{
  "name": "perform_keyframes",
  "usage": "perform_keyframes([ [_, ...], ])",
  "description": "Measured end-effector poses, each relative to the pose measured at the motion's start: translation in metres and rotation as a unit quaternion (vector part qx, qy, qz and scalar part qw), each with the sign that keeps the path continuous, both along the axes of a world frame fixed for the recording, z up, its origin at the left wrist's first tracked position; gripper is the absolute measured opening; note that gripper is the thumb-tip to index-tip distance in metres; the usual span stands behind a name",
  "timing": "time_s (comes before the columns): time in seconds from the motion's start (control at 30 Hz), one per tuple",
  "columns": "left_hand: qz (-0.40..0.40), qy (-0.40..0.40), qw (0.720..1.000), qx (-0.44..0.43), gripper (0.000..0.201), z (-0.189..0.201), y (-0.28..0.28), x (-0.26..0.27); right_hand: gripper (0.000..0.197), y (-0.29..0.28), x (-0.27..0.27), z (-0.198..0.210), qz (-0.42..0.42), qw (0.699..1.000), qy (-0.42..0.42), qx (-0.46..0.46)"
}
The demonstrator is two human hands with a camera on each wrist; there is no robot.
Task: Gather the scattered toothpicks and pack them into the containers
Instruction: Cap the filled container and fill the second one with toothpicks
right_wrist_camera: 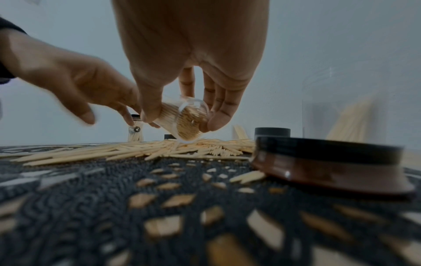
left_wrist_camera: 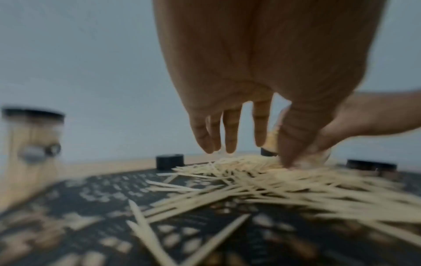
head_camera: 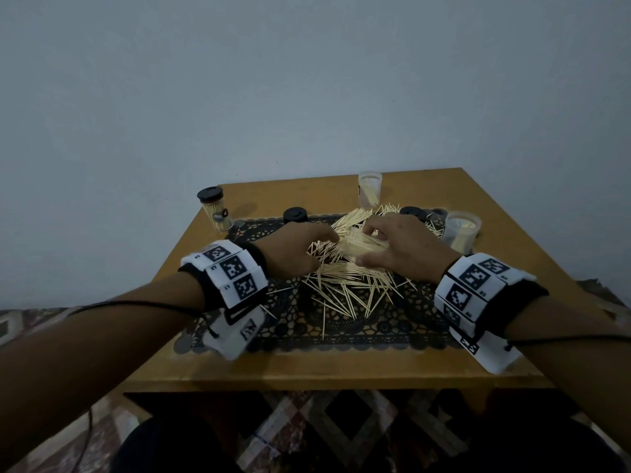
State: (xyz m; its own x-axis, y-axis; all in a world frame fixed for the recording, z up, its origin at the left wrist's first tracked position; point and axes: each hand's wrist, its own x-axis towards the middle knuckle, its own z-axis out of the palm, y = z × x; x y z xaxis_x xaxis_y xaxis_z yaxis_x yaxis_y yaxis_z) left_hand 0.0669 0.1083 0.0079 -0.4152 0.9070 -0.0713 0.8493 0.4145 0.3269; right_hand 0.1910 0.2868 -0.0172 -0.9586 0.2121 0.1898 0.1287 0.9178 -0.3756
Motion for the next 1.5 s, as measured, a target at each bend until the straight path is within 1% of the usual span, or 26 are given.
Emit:
perform_keyframes([
  [0.03,-0.024,0.040,0.997,-0.064,0.064,0.001,-0.004,-0.003,0.053,0.001,0.000,0.000,-0.001,1.000,-0.002,0.000],
  [0.1,-0.048,0.054,0.983,-0.170,0.084,-0.001,-0.009,-0.010,0.054,0.001,-0.001,-0.001,-0.003,1.000,-0.005,0.001],
  [0.13,-0.049,0.058,0.978,-0.193,0.089,-0.004,-0.009,-0.013,0.054,0.002,-0.001,-0.001,-0.003,1.000,-0.007,0.000],
  [0.2,-0.054,0.073,0.981,-0.169,0.085,-0.010,-0.007,-0.017,0.053,0.001,-0.001,-0.001,-0.002,1.000,-0.008,-0.003],
  [0.3,-0.066,0.089,0.989,-0.102,0.066,-0.017,-0.003,-0.017,0.053,0.002,-0.002,-0.002,0.003,1.000,-0.006,0.000],
  [0.4,-0.089,0.108,0.988,-0.059,0.053,-0.021,0.004,-0.017,0.054,0.001,-0.001,-0.002,0.004,1.000,0.000,0.002],
  [0.53,-0.101,0.117,0.987,-0.046,0.039,-0.022,0.011,-0.017,0.054,0.002,-0.001,-0.002,0.001,1.000,-0.001,0.002],
  [0.7,-0.096,0.110,0.989,-0.009,0.020,-0.027,0.010,-0.018,0.053,0.002,-0.001,-0.002,0.001,1.000,-0.003,0.000],
  [0.93,-0.105,0.135,0.985,-0.002,0.006,-0.027,0.008,-0.010,0.052,0.001,0.000,-0.002,0.002,1.000,0.001,0.003],
  [1.07,-0.100,0.137,0.985,-0.014,0.007,-0.026,0.005,-0.011,0.052,0.002,0.000,-0.002,0.005,1.000,0.000,0.000],
  [1.17,-0.090,0.115,0.989,0.004,0.003,-0.024,0.000,-0.015,0.051,0.002,0.001,-0.002,0.013,1.000,-0.009,-0.002],
  [1.27,-0.078,0.088,0.993,0.023,0.006,-0.020,-0.005,-0.021,0.051,0.003,0.001,-0.002,0.014,1.000,-0.019,0.001],
  [1.37,-0.054,0.066,0.996,0.039,0.005,-0.013,-0.009,-0.028,0.052,0.003,0.000,-0.002,0.012,0.999,-0.031,0.014],
  [1.5,-0.021,0.078,0.995,0.052,0.005,-0.005,-0.016,-0.034,0.051,0.003,-0.001,-0.002,0.001,0.999,-0.027,0.020],
])
